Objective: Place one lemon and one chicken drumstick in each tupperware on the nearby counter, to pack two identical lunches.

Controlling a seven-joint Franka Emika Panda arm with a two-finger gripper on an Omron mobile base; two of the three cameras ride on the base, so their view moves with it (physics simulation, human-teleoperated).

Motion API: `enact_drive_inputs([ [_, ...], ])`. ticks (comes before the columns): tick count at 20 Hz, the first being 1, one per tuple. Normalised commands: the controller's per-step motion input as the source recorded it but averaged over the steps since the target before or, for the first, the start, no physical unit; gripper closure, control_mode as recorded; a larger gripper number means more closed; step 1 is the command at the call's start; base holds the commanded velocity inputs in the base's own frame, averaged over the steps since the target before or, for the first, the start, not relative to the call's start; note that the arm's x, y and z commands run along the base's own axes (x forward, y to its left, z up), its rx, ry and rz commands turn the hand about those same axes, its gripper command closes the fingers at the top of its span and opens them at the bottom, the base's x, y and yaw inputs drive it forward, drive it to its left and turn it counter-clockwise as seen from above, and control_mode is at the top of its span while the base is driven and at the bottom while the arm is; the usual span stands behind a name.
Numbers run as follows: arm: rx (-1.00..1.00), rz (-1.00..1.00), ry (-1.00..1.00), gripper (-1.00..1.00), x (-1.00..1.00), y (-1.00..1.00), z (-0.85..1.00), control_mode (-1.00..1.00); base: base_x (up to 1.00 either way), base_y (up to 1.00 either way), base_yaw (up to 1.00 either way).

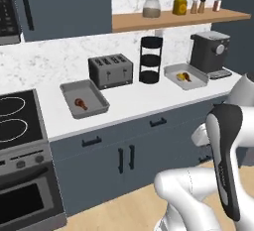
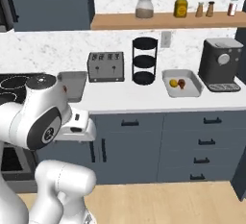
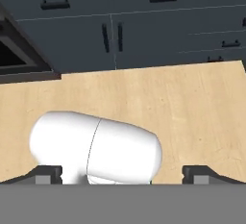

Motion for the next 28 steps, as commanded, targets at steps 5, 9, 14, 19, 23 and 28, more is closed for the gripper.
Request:
enact_drive_inputs([
  [5,0.00,0.00,0.00,-1.00,0.00,0.00,0.00,1.00,0.14,-1.00,-0.30],
  [9,0.00,0.00,0.00,-1.00,0.00,0.00,0.00,1.00,0.47,-1.00,-0.09],
  [14,0.00,0.00,0.00,-1.00,0.00,0.00,0.00,1.00,0.68,-1.00,0.21],
  [19,0.00,0.00,0.00,-1.00,0.00,0.00,0.00,1.00,0.55,-1.00,0.38],
  [23,0.00,0.00,0.00,-1.00,0.00,0.00,0.00,1.00,0.23,-1.00,0.30],
  [28,0.00,0.00,0.00,-1.00,0.00,0.00,0.00,1.00,0.00,-1.00,0.14],
])
